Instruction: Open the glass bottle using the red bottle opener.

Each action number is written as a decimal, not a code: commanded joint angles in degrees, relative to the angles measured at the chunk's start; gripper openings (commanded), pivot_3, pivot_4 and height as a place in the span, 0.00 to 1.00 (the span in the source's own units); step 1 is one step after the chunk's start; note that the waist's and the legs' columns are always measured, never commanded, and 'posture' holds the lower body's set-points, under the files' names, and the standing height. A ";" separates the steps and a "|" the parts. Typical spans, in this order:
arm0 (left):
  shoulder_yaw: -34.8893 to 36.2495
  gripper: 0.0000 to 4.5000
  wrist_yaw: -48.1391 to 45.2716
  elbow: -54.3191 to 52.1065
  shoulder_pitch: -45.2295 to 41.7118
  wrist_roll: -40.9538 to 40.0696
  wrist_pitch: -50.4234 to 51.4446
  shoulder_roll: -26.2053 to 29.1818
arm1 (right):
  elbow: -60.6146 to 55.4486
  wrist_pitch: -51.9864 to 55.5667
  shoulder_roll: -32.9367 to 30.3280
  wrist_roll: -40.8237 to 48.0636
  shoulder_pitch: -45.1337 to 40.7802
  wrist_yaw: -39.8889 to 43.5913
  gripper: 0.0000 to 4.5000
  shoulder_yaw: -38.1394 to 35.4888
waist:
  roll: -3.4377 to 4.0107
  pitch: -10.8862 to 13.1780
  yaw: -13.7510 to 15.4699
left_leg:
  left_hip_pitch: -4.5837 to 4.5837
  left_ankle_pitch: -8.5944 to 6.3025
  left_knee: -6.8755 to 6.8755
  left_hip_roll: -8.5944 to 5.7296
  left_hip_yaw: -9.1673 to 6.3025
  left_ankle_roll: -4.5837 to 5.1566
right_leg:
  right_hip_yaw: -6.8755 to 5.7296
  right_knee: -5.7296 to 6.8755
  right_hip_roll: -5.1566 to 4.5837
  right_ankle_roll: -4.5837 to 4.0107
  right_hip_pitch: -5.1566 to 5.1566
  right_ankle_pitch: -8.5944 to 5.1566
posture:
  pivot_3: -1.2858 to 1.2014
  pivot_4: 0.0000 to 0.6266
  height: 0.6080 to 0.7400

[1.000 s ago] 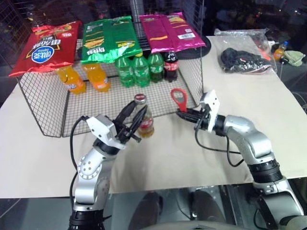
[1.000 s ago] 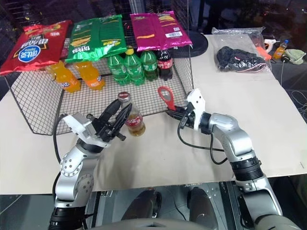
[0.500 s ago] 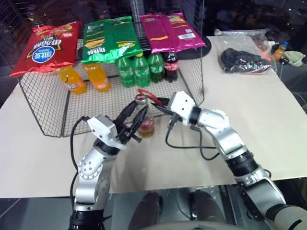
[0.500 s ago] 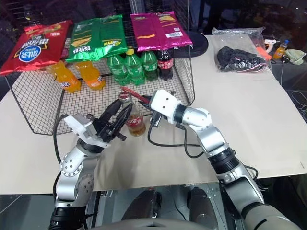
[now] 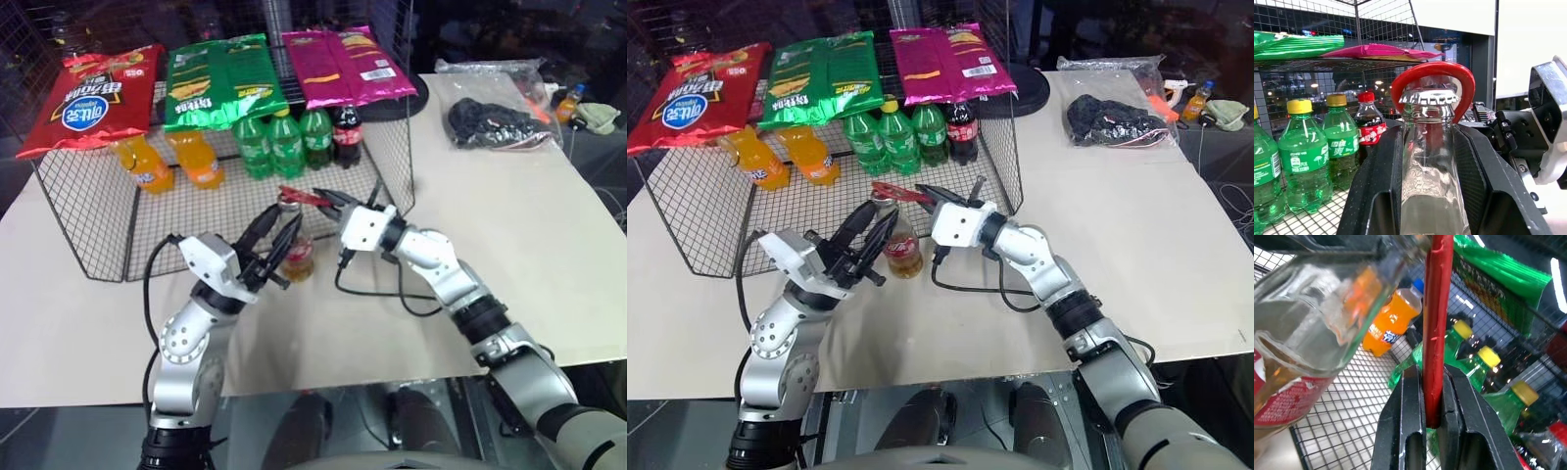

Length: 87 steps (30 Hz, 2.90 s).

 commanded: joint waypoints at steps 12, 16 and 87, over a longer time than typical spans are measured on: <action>-0.25 0.22 0.02 0.41 -0.29 0.25 1.96 1.05 | 8.36 -13.05 0.10 -12.82 -5.50 -9.42 0.00 4.30 | 0.11 -0.08 -0.06 | 0.07 0.00 -0.01 0.00 0.06 0.00 | 0.07 0.01 0.03 0.00 0.03 0.00 | 0.52 0.24 1.00; -0.44 0.22 0.15 0.52 -0.31 0.52 1.93 0.95 | 10.01 -15.98 -1.03 -18.82 -6.58 -14.23 0.00 5.67 | 0.17 -0.11 -0.08 | 0.09 0.00 -0.02 0.00 0.09 0.00 | 0.11 0.02 0.03 0.00 0.04 0.00 | 0.52 0.24 1.00; -0.99 0.59 1.41 2.45 -0.51 2.45 1.53 0.39 | 5.89 -9.32 -3.69 -9.73 -11.33 -20.23 0.00 -2.92 | 0.23 -0.11 -1.36 | 0.08 0.00 -0.16 0.17 0.24 0.00 | 0.27 -0.03 0.14 0.00 -0.05 0.02 | 0.52 0.24 1.00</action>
